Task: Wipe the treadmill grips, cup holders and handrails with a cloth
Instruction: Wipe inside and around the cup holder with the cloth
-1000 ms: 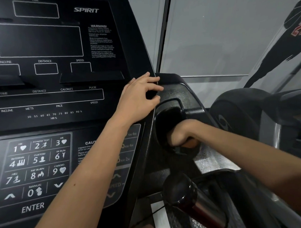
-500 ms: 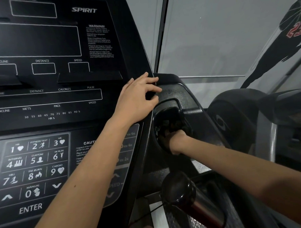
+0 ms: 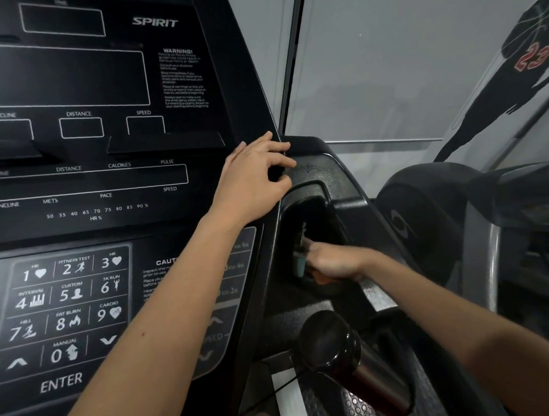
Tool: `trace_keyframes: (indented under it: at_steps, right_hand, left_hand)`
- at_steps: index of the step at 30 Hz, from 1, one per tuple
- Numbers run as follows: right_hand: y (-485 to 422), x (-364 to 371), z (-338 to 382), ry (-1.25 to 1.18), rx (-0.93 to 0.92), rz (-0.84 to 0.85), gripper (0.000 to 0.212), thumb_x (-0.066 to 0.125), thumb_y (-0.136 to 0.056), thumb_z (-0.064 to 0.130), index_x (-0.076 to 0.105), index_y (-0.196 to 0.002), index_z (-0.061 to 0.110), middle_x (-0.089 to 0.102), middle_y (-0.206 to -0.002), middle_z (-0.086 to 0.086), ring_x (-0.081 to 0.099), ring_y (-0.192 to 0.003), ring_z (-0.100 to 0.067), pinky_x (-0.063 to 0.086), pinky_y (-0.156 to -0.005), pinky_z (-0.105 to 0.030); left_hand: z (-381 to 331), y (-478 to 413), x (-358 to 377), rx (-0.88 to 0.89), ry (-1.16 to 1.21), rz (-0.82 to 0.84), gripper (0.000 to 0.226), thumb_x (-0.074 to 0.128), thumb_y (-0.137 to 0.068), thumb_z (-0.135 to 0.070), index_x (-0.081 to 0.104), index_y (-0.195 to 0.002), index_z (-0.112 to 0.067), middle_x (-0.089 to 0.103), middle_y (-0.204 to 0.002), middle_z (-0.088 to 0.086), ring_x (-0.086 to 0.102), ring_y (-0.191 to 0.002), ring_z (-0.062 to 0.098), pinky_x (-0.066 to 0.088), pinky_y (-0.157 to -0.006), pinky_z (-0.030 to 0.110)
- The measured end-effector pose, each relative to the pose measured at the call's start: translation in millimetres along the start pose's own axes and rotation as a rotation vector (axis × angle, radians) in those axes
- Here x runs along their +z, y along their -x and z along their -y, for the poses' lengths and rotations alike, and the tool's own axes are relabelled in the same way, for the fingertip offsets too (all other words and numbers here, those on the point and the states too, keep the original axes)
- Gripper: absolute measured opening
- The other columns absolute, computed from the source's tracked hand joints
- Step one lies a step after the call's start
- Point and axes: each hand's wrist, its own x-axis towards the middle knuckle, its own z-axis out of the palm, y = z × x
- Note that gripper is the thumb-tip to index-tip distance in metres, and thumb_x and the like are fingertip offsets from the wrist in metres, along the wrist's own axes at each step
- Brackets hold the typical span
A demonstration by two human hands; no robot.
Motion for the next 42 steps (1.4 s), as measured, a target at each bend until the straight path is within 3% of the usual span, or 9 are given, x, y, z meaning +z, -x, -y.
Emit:
trace_keyframes:
  at_steps: [4,9,15,20,25,31,33,38,42]
  right_hand:
    - [-16.4,25.9,4.4,-0.141,-0.22,-0.224,0.058,0.037,-0.099,0.014,0.004,-0.148,0.01,0.01,-0.149,-0.004,0.007,-0.141,-0.012,0.004,-0.114,-0.022]
    - [-38.4,33.9,-0.9,-0.089,-0.3,-0.617,0.066,0.049,-0.092,0.007,0.011,-0.146,0.002,0.006,-0.145,-0.016,0.016,-0.135,-0.024,0.002,-0.098,0.0]
    - [-53.8,26.7,-4.4,-0.159,-0.131,-1.051,0.074,0.058,-0.081,0.001,0.017,-0.143,-0.002,0.018,-0.147,-0.022,0.031,-0.132,-0.036,0.031,-0.11,-0.041]
    - [-53.8,28.4,-1.2,0.03,-0.356,-0.958,0.037,0.058,-0.082,0.013,0.055,-0.117,0.026,0.038,-0.125,-0.012,0.039,-0.116,-0.025,0.035,-0.101,-0.028]
    - [-31.5,20.6,-4.4,0.025,-0.451,-0.711,0.027,0.056,-0.085,-0.009,0.062,-0.11,-0.008,0.051,-0.12,-0.006,0.044,-0.109,-0.003,0.027,-0.089,0.006]
    - [-40.8,27.1,0.4,0.072,-0.309,-0.743,0.045,0.045,-0.091,-0.001,0.034,-0.134,-0.006,0.02,-0.145,-0.024,0.033,-0.13,-0.038,0.031,-0.105,-0.031]
    - [-39.4,26.6,2.2,0.106,-0.263,-0.803,0.055,0.044,-0.09,-0.003,0.021,-0.14,-0.007,0.015,-0.148,-0.022,0.029,-0.133,-0.037,0.03,-0.104,-0.025]
    - [-16.3,26.8,-3.4,0.094,-0.488,-0.515,0.016,0.048,-0.089,-0.005,0.06,-0.096,0.002,0.008,-0.148,-0.005,0.001,-0.143,-0.017,0.004,-0.105,-0.001]
    - [19.1,18.7,-19.3,0.126,-0.54,-0.322,0.018,0.055,-0.086,-0.003,0.069,-0.094,0.006,0.045,-0.131,-0.004,0.046,-0.122,-0.013,0.034,-0.101,-0.012]
  left_hand:
    - [0.2,-0.2,0.4,0.004,-0.012,0.017,0.024,0.059,-0.085,-0.015,0.067,-0.107,-0.024,0.05,-0.136,-0.012,0.022,-0.139,0.003,0.001,-0.113,0.026]
    - [1.6,1.0,0.2,0.016,-0.022,0.036,0.024,0.057,-0.088,-0.017,0.066,-0.108,-0.026,0.047,-0.138,-0.013,0.02,-0.139,0.003,0.0,-0.111,0.024]
    - [3.8,3.0,-1.1,0.016,-0.011,0.052,0.022,0.056,-0.09,-0.021,0.066,-0.109,-0.026,0.047,-0.139,-0.013,0.021,-0.139,0.002,0.0,-0.11,0.023]
    - [1.7,3.6,-1.9,-0.002,0.0,0.041,0.022,0.057,-0.089,-0.019,0.067,-0.108,-0.025,0.048,-0.138,-0.012,0.022,-0.139,0.003,0.002,-0.111,0.025]
    - [-0.1,3.4,-2.4,-0.008,-0.002,0.047,0.022,0.056,-0.089,-0.018,0.066,-0.108,-0.025,0.048,-0.138,-0.013,0.021,-0.139,0.002,0.001,-0.112,0.025]
    - [0.6,2.8,-2.9,0.001,-0.011,0.059,0.023,0.056,-0.09,-0.019,0.066,-0.109,-0.026,0.047,-0.139,-0.013,0.02,-0.14,0.003,0.0,-0.112,0.026]
    - [0.2,3.0,-2.8,-0.002,-0.011,0.059,0.022,0.056,-0.09,-0.019,0.066,-0.109,-0.026,0.047,-0.139,-0.013,0.02,-0.14,0.003,0.0,-0.112,0.027]
    - [0.0,2.8,-2.5,-0.004,-0.011,0.05,0.022,0.056,-0.089,-0.019,0.066,-0.108,-0.026,0.048,-0.139,-0.012,0.021,-0.14,0.004,0.002,-0.113,0.028]
    - [1.2,3.3,-2.3,0.006,-0.017,0.063,0.021,0.056,-0.091,-0.02,0.066,-0.108,-0.027,0.047,-0.14,-0.013,0.02,-0.14,0.003,0.0,-0.112,0.026]
